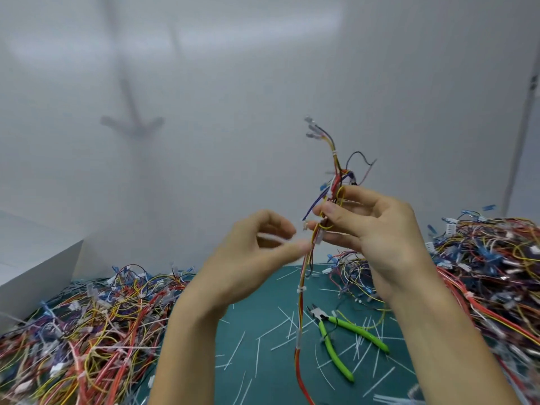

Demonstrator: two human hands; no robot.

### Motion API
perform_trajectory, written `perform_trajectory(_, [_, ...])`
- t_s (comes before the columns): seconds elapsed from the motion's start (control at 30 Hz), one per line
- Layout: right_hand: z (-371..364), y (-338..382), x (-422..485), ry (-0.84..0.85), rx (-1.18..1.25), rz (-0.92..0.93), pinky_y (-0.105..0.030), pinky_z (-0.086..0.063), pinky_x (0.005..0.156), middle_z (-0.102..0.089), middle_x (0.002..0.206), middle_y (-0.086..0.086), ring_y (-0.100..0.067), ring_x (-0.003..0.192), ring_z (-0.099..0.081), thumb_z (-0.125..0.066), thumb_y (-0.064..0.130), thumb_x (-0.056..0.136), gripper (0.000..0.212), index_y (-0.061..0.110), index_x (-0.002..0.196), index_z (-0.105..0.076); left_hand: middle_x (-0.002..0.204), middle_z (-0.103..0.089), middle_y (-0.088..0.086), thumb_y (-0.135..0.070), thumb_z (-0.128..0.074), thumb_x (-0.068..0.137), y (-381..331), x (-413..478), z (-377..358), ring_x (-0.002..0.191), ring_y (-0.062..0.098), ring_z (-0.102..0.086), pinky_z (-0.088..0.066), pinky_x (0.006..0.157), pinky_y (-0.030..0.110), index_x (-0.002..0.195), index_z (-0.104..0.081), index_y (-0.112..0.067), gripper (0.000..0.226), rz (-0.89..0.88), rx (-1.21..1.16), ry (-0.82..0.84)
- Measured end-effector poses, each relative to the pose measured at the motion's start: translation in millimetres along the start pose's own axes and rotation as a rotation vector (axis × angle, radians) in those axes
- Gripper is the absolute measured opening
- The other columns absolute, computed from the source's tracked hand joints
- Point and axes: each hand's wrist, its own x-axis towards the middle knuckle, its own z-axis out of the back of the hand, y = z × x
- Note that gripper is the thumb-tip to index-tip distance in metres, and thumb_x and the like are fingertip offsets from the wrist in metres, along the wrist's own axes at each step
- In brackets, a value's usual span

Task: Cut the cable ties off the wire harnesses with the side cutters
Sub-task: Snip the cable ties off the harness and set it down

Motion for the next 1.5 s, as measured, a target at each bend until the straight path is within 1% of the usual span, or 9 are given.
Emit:
perform_trajectory(0.1, [6, 3, 2, -0.026, 0.062, 0.001, -0.022, -0.056, 0.053, -0.076, 0.075, -0.006, -0.025, 0.068, -0.076, -0.066, -0.003, 0.087, 0.017, 0.013, 0.082, -0.069, 0.090, -0.076, -0.001, -0.038, -0.080, 0.076, 5, -3, 4, 0.083, 0.011, -0.071, -0.055, 0.081, 0.030, 0.095, -0.072, -0.018, 0.029, 0.070, 0.199, 0.304])
perform_trajectory(0.17, [9, 5, 3, -0.038, 0.095, 0.002, -0.023, -0.057, 0.055, -0.076, 0.077, -0.006, -0.025, 0.071, -0.076, -0.063, -0.002, 0.089, 0.016, 0.013, 0.085, -0.069, 0.088, -0.077, 0.002, -0.032, -0.077, 0.082, 8, -3, 1, 0.082, 0.011, -0.072, -0.057, 0.076, 0.028, 0.097, -0.073, -0.015, 0.022, 0.120, 0.231, 0.391])
perform_trajectory(0.4, [14, 8, 5, -0.041, 0.171, 0.025, -0.026, -0.058, 0.063, -0.075, 0.080, -0.002, -0.025, 0.081, -0.076, -0.060, 0.004, 0.093, 0.013, 0.015, 0.092, -0.067, 0.090, -0.076, 0.007, -0.024, -0.058, 0.098, 12, 1, -7, 0.081, 0.027, -0.075, -0.059, 0.071, 0.031, 0.092, -0.060, -0.008, 0.017, 0.179, 0.121, 0.339])
perform_trajectory(0.53, [12, 10, 5, -0.030, 0.227, 0.064, -0.024, -0.058, 0.062, -0.074, 0.079, -0.001, -0.023, 0.079, -0.076, -0.061, 0.007, 0.090, 0.012, 0.016, 0.088, -0.067, 0.093, -0.076, 0.003, -0.037, -0.054, 0.099, 21, 2, 0, 0.082, 0.018, -0.075, -0.058, 0.078, 0.035, 0.090, -0.060, -0.011, 0.028, 0.219, 0.202, 0.316])
perform_trajectory(0.73, [10, 10, 5, -0.045, 0.251, 0.101, -0.023, -0.057, 0.061, -0.074, 0.079, 0.001, -0.020, 0.077, -0.075, -0.063, 0.010, 0.086, 0.008, 0.014, 0.093, -0.064, 0.098, -0.076, 0.000, -0.046, -0.076, 0.080, 33, -2, 16, 0.099, 0.014, -0.072, -0.057, 0.078, 0.027, 0.077, -0.060, -0.024, 0.028, 0.235, 0.109, 0.489])
perform_trajectory(0.83, [11, 10, 5, -0.065, 0.268, 0.114, -0.024, -0.058, 0.063, -0.074, 0.081, 0.000, -0.020, 0.077, -0.075, -0.064, 0.013, 0.083, 0.009, 0.015, 0.092, -0.063, 0.082, -0.072, 0.006, -0.029, -0.081, 0.076, 36, -4, 22, 0.083, 0.018, -0.070, -0.052, 0.072, 0.027, 0.081, -0.058, -0.017, 0.026, 0.240, 0.076, 0.536])
perform_trajectory(1.03, [11, 11, 4, -0.058, 0.278, 0.115, -0.025, -0.058, 0.063, -0.074, 0.082, 0.000, -0.021, 0.078, -0.075, -0.065, 0.016, 0.077, 0.015, 0.014, 0.092, -0.064, 0.093, -0.076, 0.006, -0.017, -0.066, 0.092, 45, 0, 18, 0.088, 0.014, -0.073, -0.058, 0.074, 0.026, 0.091, -0.063, -0.014, 0.004, 0.328, 0.178, 0.420])
perform_trajectory(1.23, [8, 13, 3, -0.025, 0.299, 0.111, -0.025, -0.057, 0.063, -0.073, 0.079, 0.001, -0.020, 0.076, -0.075, -0.064, 0.015, 0.078, 0.014, 0.014, 0.092, -0.062, 0.095, -0.076, 0.008, -0.020, -0.056, 0.098, 55, 0, 22, 0.085, 0.020, -0.075, -0.057, 0.069, 0.024, 0.095, -0.069, -0.006, 0.019, 0.418, 0.104, 0.204])
perform_trajectory(1.5, [9, 11, 5, 0.024, 0.364, 0.044, -0.023, -0.057, 0.062, -0.071, 0.077, 0.002, -0.018, 0.072, -0.073, -0.061, 0.013, 0.079, 0.009, 0.014, 0.088, -0.063, 0.088, -0.077, 0.013, -0.017, -0.050, 0.101, 48, -5, 36, 0.081, 0.023, -0.076, -0.059, 0.062, 0.020, 0.097, -0.072, -0.009, 0.024, 0.333, -0.165, 0.011])
